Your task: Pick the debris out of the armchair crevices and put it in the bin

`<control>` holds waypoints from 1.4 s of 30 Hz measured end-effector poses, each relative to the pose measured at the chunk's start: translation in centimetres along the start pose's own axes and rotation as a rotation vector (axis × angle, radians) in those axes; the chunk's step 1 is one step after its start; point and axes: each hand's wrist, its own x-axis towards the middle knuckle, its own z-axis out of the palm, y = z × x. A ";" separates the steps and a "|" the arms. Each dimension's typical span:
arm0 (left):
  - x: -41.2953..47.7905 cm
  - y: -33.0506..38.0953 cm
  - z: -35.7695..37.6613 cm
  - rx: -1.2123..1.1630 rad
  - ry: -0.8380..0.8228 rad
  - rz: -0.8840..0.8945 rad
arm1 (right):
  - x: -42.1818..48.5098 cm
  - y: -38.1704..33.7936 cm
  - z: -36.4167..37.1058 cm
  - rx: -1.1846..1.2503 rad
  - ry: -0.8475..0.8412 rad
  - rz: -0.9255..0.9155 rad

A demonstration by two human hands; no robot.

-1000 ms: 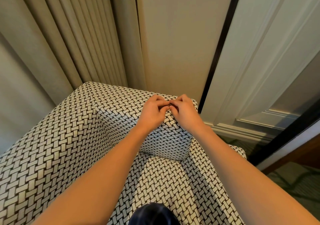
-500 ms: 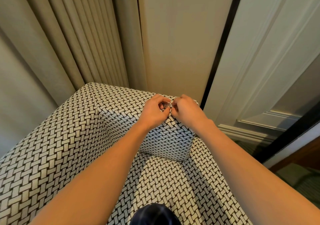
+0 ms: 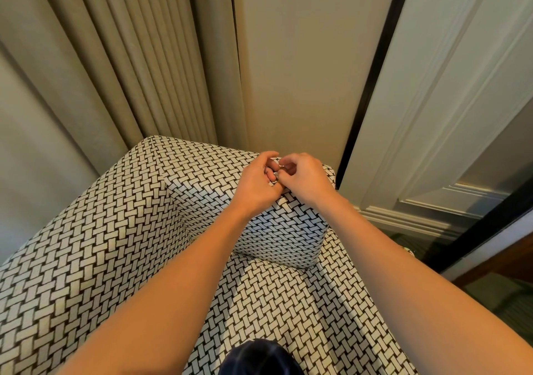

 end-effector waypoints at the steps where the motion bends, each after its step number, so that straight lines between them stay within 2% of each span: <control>1: 0.0 0.0 0.0 0.016 0.000 0.002 | 0.1 -0.1 0.0 0.010 -0.015 0.011; 8: -0.1 -0.3 0.2 0.084 -0.005 0.023 | 1.0 -1.3 -0.8 -0.056 -0.161 0.067; 14: -0.2 -0.4 0.3 0.102 -0.016 0.061 | 1.7 -2.4 0.2 -0.129 -0.113 0.149; 32: -0.3 0.2 0.2 0.151 -0.067 0.058 | 1.2 -2.0 0.0 -0.312 -0.187 -0.034; 37: -0.4 0.4 0.1 0.230 -0.108 -0.003 | 0.5 -1.7 -0.2 -0.168 -0.172 -0.003; 42: -1.5 0.7 0.2 0.334 -0.050 -0.075 | -0.4 -1.7 -0.1 -0.091 -0.073 0.095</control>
